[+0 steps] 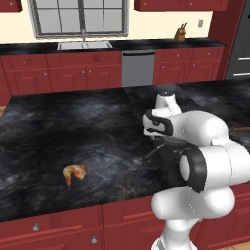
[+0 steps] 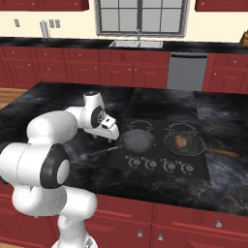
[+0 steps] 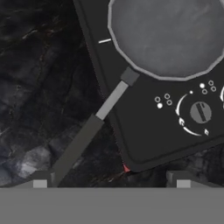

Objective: Place both pans onto different burners. Then place the potato and the chicken drumstick on different pans.

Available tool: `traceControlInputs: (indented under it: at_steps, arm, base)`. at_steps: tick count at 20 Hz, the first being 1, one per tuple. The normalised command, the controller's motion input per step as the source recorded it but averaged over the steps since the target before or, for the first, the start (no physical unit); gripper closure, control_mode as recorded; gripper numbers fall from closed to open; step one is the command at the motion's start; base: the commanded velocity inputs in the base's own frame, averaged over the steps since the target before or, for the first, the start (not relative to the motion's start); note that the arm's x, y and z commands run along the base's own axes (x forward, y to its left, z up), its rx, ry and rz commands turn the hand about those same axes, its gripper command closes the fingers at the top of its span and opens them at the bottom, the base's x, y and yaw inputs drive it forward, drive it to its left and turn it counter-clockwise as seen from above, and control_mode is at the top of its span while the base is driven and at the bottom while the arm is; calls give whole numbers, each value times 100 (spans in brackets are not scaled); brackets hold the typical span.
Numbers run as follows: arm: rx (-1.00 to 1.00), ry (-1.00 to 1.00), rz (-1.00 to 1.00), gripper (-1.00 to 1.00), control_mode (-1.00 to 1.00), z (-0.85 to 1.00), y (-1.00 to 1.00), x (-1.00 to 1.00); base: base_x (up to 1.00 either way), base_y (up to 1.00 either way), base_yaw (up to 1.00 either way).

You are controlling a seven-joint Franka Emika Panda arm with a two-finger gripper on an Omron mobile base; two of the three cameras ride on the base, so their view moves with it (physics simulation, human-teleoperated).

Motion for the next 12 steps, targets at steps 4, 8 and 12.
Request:
traceControlInputs:
  at_steps: [4,8,12]
  arm:
    - [8,0,20,-100,-100,1,53,-32]
    - [4,4,17,-100,-100,0,62,-18]
    - [1,4,15,-100,-100,0,79,-17]
  base:
    - [0,0,0]
    - [0,0,0]
    - [0,0,0]
